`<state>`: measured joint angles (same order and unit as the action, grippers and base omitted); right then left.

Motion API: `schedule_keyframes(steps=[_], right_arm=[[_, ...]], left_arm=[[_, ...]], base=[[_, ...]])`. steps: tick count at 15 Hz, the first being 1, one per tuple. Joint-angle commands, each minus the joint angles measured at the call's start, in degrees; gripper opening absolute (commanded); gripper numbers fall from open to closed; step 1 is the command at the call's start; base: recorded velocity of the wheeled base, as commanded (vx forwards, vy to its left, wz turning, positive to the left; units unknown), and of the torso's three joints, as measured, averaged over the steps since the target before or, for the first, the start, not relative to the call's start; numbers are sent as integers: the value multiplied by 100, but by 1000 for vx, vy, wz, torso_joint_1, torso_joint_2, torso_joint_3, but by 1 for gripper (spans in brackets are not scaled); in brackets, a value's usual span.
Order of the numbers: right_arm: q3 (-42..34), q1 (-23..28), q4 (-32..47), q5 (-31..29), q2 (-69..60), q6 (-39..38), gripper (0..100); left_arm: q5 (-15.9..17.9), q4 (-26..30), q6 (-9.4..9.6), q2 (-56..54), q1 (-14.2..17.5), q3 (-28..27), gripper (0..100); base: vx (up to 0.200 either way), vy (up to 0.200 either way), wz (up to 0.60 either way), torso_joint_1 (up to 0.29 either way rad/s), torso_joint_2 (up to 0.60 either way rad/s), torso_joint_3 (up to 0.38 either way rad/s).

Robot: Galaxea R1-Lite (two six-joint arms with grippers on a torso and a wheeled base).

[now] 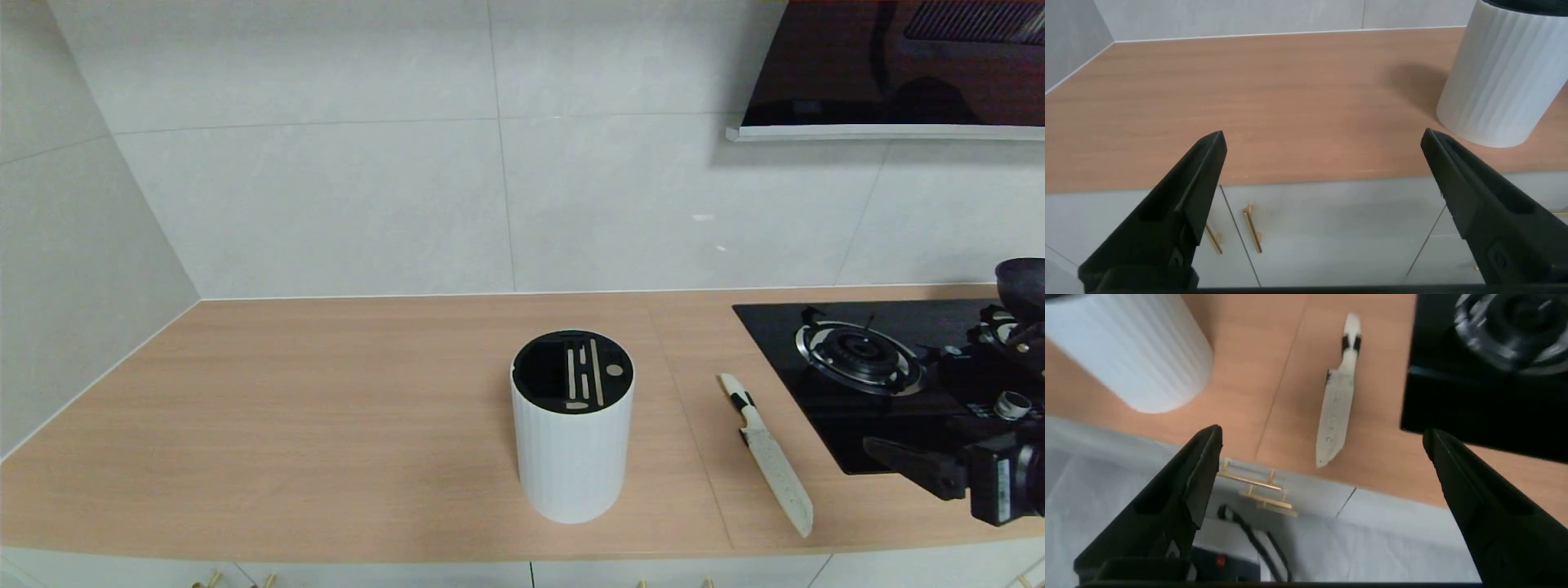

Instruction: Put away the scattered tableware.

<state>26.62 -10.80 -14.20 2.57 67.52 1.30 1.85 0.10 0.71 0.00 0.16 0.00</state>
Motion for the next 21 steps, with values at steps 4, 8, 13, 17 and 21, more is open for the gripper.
schedule_keyframes(steps=[4, 8, 13, 17, 21], right_arm=[[273, -1, -759, -99, 1852, 10, 100], [510, -1, -1401, -143, 2801, 19, 100], [1047, 17, -2051, -292, 4260, 45, 100], [1082, 17, -2755, -512, 5078, 124, 100], [1091, 17, -3273, -530, 5587, 124, 100]], left_arm=[[-1, -1, 0, 9, 2, 0, 100], [-1, -1, 0, 9, 2, 0, 100], [-1, -1, 0, 9, 2, 0, 100], [-10, -1, 0, 9, 2, 0, 100], [-1, -1, 0, 9, 2, 0, 100]], base=[[0, 0, 0, 0, 0, 0], [0, 0, 0, 0, 0, 0], [0, 0, 0, 0, 0, 0], [0, 0, 0, 0, 0, 0], [0, 0, 0, 0, 0, 0]])
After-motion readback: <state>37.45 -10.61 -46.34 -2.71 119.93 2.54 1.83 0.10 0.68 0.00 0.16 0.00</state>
